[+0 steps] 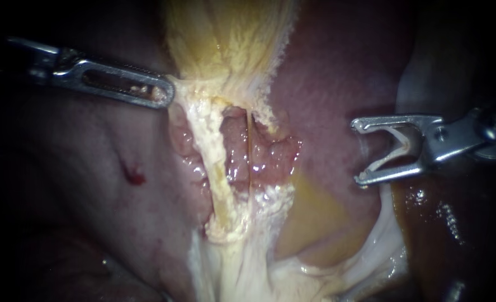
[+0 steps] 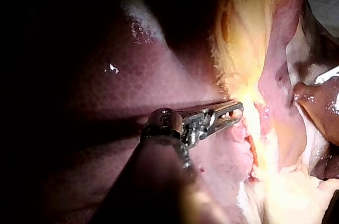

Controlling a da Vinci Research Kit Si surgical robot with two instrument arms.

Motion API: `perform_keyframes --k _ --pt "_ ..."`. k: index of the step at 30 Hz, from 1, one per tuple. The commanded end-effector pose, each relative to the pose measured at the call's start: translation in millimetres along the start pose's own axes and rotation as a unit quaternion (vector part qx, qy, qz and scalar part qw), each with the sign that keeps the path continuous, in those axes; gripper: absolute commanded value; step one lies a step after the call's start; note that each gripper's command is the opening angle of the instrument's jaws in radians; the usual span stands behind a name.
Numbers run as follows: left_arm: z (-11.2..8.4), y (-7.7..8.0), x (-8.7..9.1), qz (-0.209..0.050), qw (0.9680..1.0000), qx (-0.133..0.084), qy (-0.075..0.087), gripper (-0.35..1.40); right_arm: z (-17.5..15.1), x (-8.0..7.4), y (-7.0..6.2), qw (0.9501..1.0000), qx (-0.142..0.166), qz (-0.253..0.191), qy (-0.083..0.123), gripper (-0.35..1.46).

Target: Clipping first clip left tube

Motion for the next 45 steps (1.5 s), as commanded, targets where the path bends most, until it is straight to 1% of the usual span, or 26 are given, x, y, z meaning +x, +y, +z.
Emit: perform_keyframes --k 1,4,6,12,19,24,26,30,37,40,42,45 --pt "0.0 0.0 0.0 0.0 1.0 0.0 0.0 -0.35 0.2 0.0 -0.1 1.0 0.001 0.001 0.0 0.5" --pt "0.0 0.0 0.0 0.0 1.0 0.0 0.0 -0.35 1.1 0.1 -0.4 1.0 0.003 0.006 0.0 0.5" --pt "0.0 0.0 0.0 0.0 1.0 0.0 0.0 -0.35 2.3 0.0 -0.7 0.9998 0.007 0.017 0.001 0.5" --pt "0.0 -0.1 0.0 0.0 1.0 0.0 0.0 -0.35 6.8 -0.6 -1.9 0.999 0.021 0.039 0.003 0.5" --pt "0.1 -0.1 0.0 0.0 1.0 0.0 0.0 -0.35 12.6 -1.3 -3.0 0.9958 0.039 0.082 0.005 0.49" --pt "0.1 -0.3 0.0 0.0 1.0 0.0 0.0 -0.35 15.8 -1.9 -3.5 0.9934 0.045 0.105 0.006 0.49" --pt "0.1 -0.3 0.0 0.0 1.0 -0.001 0.0 -0.35 17.0 -2.1 -3.5 0.9923 0.046 0.115 0.005 0.49" --pt "0.2 -0.4 0.0 -0.001 1.0 -0.001 -0.001 -0.35 18.7 -2.8 -3.0 0.9909 0.049 0.125 0.01 0.49" --pt "0.2 -0.6 0.0 -0.001 1.0 -0.002 -0.001 -0.35 20.6 -4.2 -1.3 0.9872 0.053 0.148 0.026 0.49" --pt "0.3 -0.7 0.0 -0.001 1.0 -0.002 -0.001 -0.35 21.6 -4.9 -0.8 0.9857 0.061 0.154 0.032 0.49" --pt "0.3 -0.7 0.0 -0.001 1.0 -0.002 -0.001 -0.35 22.2 -5.4 -0.5 0.9841 0.07 0.16 0.034 0.49" --pt "0.3 -0.7 0.0 -0.001 1.0 -0.002 -0.001 -0.35 22.9 -5.9 -0.2 0.9831 0.08 0.161 0.036 0.48"
